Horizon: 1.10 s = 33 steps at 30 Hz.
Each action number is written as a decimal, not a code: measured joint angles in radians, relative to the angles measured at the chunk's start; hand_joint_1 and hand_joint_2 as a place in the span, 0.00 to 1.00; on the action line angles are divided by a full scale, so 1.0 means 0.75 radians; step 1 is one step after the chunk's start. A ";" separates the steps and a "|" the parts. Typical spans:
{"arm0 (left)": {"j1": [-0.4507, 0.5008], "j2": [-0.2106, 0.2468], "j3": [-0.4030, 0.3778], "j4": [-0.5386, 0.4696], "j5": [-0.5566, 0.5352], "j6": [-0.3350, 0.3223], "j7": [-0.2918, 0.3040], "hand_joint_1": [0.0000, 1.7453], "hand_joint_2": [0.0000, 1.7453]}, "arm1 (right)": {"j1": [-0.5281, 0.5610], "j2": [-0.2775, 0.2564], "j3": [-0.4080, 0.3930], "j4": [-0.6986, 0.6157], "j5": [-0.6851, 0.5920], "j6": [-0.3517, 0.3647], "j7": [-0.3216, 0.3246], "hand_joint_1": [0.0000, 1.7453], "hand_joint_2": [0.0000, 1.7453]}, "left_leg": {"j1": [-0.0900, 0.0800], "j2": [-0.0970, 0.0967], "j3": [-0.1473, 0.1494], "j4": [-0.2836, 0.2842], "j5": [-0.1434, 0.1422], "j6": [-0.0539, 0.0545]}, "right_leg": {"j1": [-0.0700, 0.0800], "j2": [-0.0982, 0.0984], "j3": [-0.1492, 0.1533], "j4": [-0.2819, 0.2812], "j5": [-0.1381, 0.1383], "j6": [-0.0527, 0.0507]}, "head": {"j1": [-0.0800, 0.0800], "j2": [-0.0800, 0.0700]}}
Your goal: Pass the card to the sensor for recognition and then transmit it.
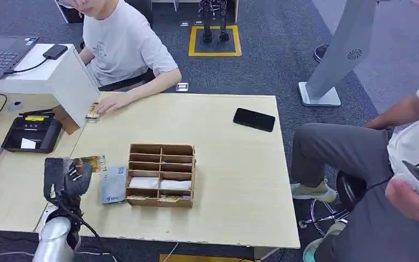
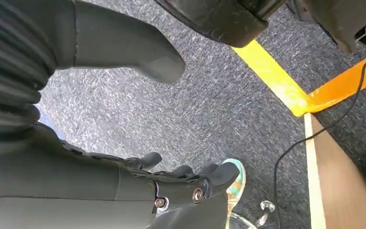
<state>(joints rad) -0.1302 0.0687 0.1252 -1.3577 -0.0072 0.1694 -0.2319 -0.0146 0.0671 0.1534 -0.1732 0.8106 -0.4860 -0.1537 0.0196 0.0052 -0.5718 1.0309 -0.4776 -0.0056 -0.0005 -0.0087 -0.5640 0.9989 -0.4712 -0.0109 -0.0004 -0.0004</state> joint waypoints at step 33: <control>-0.343 0.179 0.000 0.173 -1.053 0.687 -0.155 0.00 1.00 | -0.049 0.001 0.005 -0.020 0.093 0.089 -0.005 0.00 1.00 | 0.000 0.002 -0.001 0.000 0.001 -0.001 | 0.000 0.003 -0.004 0.002 0.001 -0.002 | 0.000 0.000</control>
<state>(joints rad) -0.3877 0.2033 0.1251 -1.2283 -0.7973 0.6847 -0.3483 -0.0514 0.0675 0.1568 -0.1881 0.8804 -0.4192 -0.1576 0.0195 0.0064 -0.5728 1.0310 -0.4770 -0.0066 -0.0006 -0.0064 -0.5669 1.0006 -0.4703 -0.0123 -0.0004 -0.0004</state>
